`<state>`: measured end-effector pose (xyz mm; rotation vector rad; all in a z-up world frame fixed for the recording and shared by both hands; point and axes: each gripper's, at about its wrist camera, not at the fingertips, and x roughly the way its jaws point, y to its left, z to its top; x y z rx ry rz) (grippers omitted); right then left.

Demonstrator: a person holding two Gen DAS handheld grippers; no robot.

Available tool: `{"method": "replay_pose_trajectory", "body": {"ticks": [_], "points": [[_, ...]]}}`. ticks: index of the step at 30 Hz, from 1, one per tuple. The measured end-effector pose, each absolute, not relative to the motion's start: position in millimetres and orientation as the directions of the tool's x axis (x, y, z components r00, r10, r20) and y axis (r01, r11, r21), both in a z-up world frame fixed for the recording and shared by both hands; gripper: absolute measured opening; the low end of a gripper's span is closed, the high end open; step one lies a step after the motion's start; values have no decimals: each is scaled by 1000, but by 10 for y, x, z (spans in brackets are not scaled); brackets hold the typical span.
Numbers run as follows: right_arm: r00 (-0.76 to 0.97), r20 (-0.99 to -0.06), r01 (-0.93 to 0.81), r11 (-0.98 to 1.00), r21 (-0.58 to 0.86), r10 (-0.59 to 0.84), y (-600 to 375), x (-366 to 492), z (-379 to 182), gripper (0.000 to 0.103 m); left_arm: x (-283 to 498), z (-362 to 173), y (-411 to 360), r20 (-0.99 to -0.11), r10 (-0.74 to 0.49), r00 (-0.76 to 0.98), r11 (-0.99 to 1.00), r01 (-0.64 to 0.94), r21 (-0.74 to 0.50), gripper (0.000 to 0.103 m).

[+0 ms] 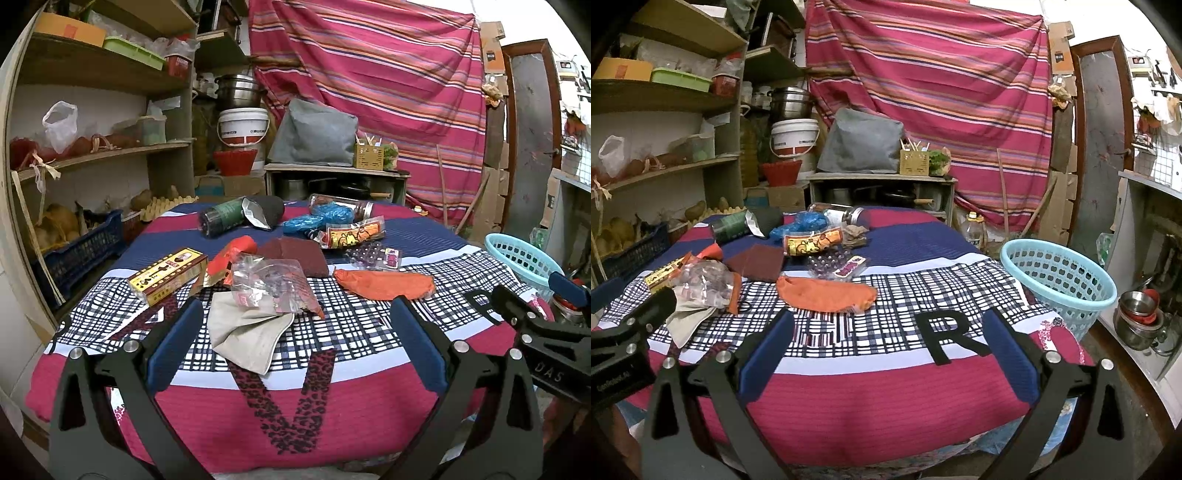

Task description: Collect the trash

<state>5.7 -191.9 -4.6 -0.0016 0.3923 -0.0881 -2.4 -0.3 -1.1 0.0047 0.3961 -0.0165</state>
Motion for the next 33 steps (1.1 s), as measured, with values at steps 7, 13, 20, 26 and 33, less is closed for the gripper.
{"method": "replay_pose_trajectory", "body": {"ticks": [7,13,20,26,33], "points": [[918,-389,81,997,-14,-80,-1916,82,-62,99,-32,-11,-15,-385,-18,923,1000,19,0,98],[918,-389,80,997,-11,-78,-1900,78,-66,99,-43,-8,-37,-386,-19,922,1000,20,-3,98],[914,-400,84,996,4,-75,-1912,100,-80,99,-55,-8,-52,-388,-20,922,1000,18,-8,98],[911,-405,96,995,22,-79,-1966,138,-68,99,-36,-14,-41,-401,-25,916,1000,19,-18,98],[909,-406,114,993,21,-96,-2069,220,-57,99,72,25,4,-416,-19,909,1000,14,-15,98]]}}
